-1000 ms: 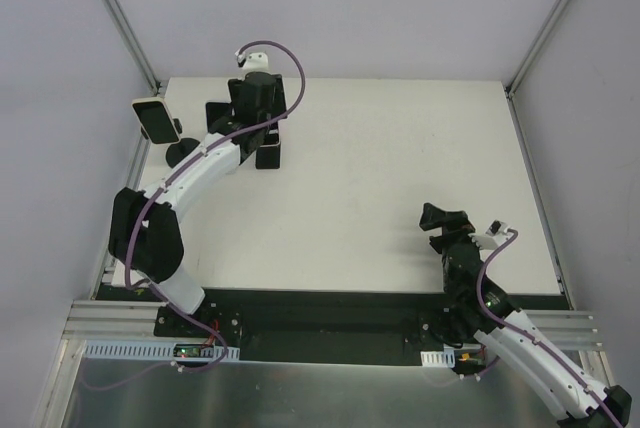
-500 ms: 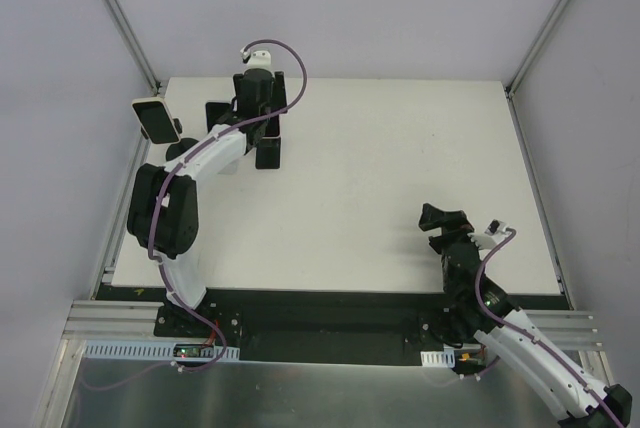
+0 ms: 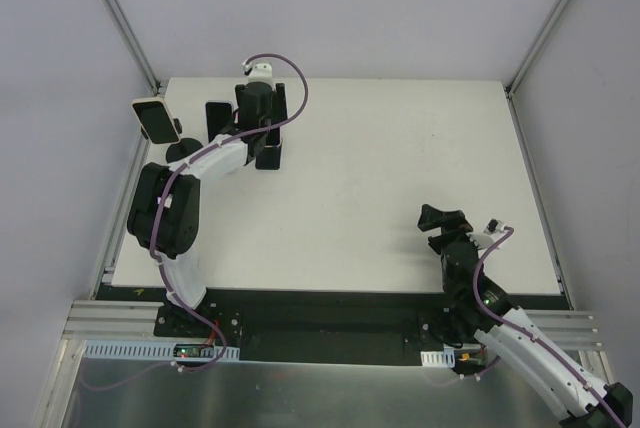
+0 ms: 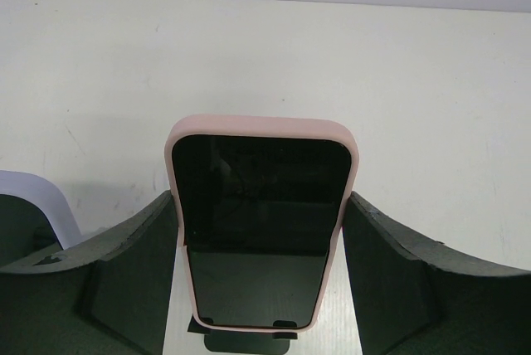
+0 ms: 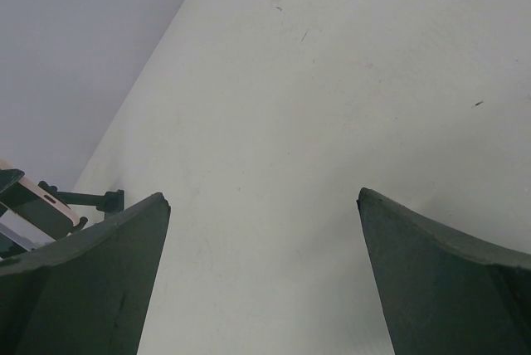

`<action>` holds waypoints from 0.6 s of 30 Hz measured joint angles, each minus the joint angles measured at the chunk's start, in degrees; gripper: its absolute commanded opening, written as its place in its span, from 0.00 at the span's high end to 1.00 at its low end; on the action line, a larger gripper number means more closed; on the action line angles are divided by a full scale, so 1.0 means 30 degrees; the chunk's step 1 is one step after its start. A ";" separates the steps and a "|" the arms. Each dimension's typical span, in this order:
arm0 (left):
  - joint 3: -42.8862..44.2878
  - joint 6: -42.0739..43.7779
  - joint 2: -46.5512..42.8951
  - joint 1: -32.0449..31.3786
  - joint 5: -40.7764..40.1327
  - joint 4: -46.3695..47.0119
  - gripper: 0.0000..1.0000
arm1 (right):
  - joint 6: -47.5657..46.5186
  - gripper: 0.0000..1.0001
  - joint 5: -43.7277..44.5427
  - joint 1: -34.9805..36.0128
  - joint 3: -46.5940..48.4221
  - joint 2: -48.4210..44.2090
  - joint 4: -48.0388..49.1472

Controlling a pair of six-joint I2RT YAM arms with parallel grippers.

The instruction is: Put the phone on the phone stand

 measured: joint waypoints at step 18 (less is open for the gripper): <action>-0.0066 -0.0437 -0.0029 0.0379 0.1064 -0.0117 0.16 | -0.0117 0.01 -0.0022 -0.0051 0.0000 0.0000 0.0000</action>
